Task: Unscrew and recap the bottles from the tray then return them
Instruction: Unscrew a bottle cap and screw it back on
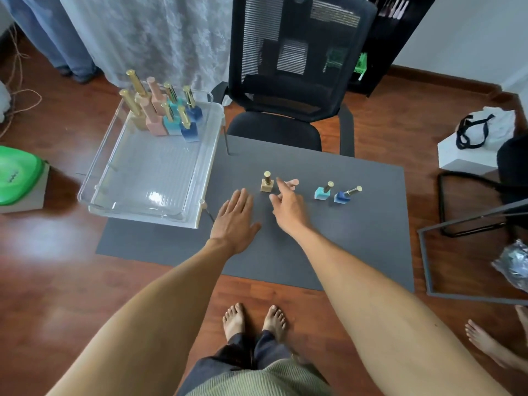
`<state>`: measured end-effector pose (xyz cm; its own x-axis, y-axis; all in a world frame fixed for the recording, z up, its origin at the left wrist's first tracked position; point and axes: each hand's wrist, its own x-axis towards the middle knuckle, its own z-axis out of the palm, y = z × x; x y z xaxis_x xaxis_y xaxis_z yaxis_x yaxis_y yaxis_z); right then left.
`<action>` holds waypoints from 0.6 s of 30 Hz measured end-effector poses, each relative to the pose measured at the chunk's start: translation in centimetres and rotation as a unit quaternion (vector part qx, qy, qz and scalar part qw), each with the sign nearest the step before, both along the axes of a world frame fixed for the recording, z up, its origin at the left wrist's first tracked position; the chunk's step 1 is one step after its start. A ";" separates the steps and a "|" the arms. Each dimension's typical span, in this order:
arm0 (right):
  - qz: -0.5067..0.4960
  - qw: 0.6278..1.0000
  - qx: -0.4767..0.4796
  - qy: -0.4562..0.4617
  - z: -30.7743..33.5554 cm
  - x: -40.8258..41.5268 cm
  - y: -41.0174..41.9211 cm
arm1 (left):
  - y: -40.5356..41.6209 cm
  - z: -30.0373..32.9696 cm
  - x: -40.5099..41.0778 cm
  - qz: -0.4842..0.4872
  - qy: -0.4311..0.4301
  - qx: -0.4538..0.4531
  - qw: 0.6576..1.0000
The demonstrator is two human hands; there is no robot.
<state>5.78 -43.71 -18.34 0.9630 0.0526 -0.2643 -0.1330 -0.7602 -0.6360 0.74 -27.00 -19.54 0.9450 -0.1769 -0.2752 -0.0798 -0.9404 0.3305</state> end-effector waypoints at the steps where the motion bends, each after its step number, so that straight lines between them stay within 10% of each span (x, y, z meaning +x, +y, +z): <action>1: 0.002 1.000 0.001 0.002 -0.2 0.2 0.2 | 0.1 -0.4 -0.2 0.001 0.009 0.001 1.000; 18: -0.036 0.997 0.065 -0.002 -1.8 1.1 2.4 | 1.2 -2.3 -1.1 -0.005 0.029 0.017 0.999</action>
